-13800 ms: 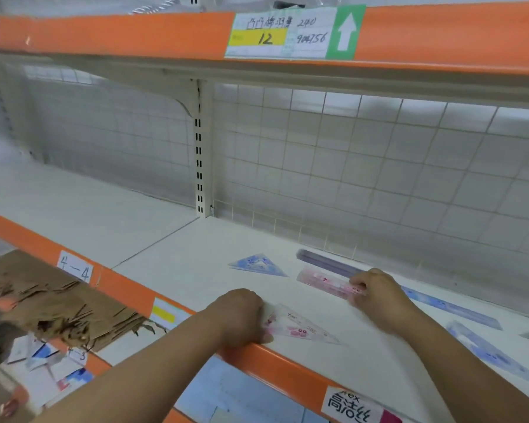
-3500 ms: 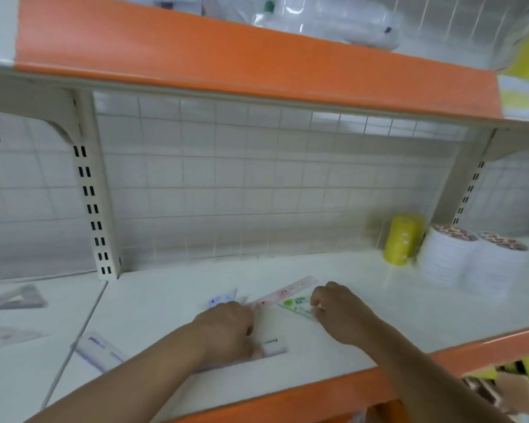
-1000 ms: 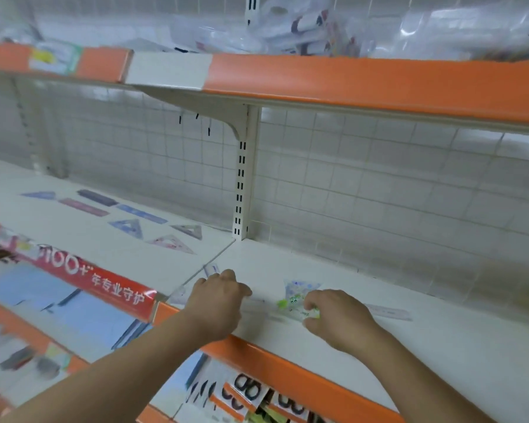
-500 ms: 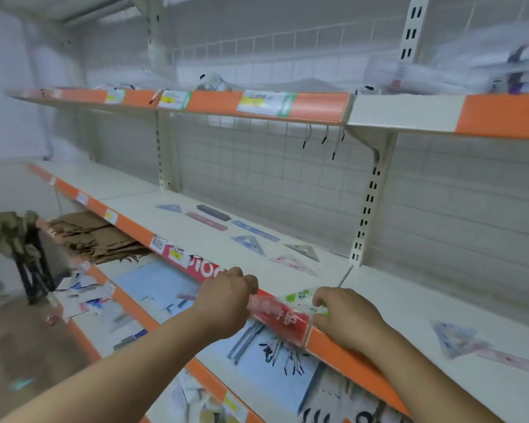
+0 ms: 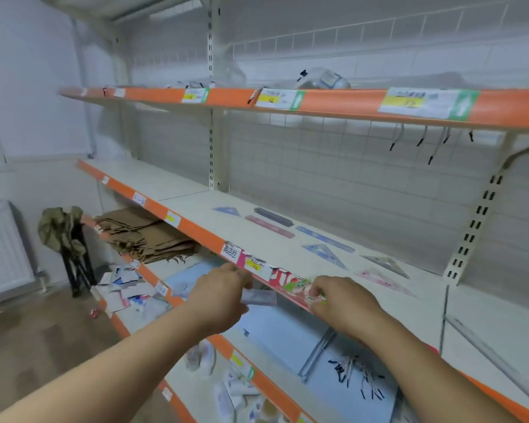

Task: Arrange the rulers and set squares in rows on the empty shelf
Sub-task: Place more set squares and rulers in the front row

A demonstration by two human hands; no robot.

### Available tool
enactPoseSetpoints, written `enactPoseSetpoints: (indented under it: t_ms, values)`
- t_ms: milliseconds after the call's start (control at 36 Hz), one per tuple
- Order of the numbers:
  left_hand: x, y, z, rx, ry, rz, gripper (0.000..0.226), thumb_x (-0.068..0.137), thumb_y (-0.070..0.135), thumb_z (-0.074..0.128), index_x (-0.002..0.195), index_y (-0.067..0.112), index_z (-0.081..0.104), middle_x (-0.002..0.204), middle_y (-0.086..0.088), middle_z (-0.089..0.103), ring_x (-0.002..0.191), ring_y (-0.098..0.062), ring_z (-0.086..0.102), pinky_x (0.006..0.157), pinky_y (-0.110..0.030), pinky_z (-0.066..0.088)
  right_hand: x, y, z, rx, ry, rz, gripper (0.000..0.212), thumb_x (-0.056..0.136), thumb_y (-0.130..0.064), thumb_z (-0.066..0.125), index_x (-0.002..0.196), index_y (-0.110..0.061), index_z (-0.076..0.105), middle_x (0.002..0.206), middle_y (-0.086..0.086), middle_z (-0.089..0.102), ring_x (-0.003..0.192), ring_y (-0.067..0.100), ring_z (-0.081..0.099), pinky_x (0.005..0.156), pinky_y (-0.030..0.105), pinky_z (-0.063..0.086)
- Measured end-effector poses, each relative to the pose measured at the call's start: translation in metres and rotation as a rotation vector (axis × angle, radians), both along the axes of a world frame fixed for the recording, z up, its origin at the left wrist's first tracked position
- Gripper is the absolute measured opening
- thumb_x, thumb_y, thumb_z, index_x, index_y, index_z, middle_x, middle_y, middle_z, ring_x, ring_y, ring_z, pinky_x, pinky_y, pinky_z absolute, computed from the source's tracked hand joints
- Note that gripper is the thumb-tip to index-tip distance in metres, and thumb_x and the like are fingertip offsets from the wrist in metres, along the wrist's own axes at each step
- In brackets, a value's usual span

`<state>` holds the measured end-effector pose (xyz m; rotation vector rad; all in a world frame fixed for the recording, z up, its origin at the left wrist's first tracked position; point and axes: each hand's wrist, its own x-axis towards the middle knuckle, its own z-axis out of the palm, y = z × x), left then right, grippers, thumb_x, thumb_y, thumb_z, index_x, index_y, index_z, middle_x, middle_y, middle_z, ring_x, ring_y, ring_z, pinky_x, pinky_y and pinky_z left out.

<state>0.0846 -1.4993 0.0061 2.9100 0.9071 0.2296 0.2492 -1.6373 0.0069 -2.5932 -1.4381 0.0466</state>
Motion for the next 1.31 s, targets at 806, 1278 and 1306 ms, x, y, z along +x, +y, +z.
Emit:
enactPoseSetpoints:
  t_ms: [806, 1278, 1306]
  values:
    - [0.051, 0.200, 0.009, 0.033, -0.008, 0.047, 0.039, 0.091, 0.029, 0.061, 0.128, 0.025, 0.050, 0.123, -0.001, 0.049, 0.110, -0.022, 0.051, 0.082, -0.030, 0.038, 0.059, 0.212, 0.012, 0.018, -0.020, 0.092, 0.028, 0.092, -0.033, 0.051, 0.119, -0.027, 0.054, 0.125, -0.006, 0.058, 0.110, 0.016, 0.055, 0.086, 0.030, 0.047]
    - [0.109, 0.329, 0.000, 0.016, 0.043, -0.243, 0.040, 0.090, 0.030, 0.061, 0.128, 0.028, 0.049, 0.130, 0.001, 0.044, 0.121, -0.020, 0.046, 0.097, -0.031, 0.038, 0.067, 0.277, 0.006, -0.010, -0.007, -0.252, 0.029, 0.093, -0.032, 0.051, 0.121, -0.025, 0.053, 0.123, -0.002, 0.058, 0.108, 0.019, 0.055, 0.082, 0.029, 0.045]
    - [0.114, 0.335, 0.000, 0.018, 0.047, -0.273, 0.040, 0.090, 0.029, 0.062, 0.128, 0.027, 0.050, 0.131, 0.000, 0.044, 0.122, -0.021, 0.046, 0.097, -0.031, 0.038, 0.066, 0.278, 0.005, -0.013, -0.007, -0.283, 0.028, 0.093, -0.032, 0.051, 0.121, -0.025, 0.053, 0.122, -0.001, 0.058, 0.107, 0.019, 0.056, 0.082, 0.029, 0.045]
